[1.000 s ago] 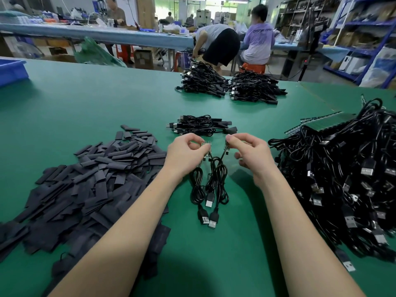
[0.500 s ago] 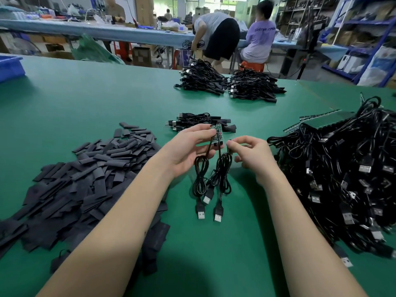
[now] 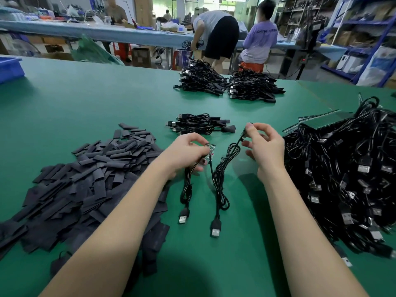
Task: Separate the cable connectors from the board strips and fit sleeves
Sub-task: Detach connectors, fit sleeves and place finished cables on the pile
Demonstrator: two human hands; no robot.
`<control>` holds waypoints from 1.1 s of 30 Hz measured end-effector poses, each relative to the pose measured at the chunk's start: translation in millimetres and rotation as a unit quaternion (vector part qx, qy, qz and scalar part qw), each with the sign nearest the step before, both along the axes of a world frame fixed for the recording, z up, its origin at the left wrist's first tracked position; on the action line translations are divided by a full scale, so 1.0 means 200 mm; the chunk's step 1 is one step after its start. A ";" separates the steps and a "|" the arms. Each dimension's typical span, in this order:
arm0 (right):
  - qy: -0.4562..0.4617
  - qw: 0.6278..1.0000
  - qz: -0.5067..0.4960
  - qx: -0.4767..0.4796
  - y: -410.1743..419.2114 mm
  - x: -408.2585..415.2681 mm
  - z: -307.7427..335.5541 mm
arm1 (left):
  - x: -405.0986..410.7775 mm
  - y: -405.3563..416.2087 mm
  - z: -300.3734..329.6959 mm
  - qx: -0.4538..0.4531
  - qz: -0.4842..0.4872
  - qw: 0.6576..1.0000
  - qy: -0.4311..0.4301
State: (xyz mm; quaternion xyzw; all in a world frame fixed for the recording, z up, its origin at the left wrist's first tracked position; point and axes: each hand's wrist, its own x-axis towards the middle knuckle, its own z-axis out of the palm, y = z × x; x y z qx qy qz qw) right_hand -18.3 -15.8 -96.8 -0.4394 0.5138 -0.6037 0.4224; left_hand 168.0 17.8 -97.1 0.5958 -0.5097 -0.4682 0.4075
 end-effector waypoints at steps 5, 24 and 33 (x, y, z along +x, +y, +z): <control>0.002 0.999 0.017 -0.047 0.03 0.00 0.13 | -0.02 0.00 -0.06 -0.102 0.067 0.978 -0.169; -0.038 0.972 0.171 0.154 0.05 0.10 0.03 | -0.14 0.02 -0.02 -0.028 -0.022 0.997 0.067; 0.272 0.960 0.067 0.029 0.03 0.09 0.12 | -0.16 0.02 -0.06 -0.027 0.031 0.995 0.085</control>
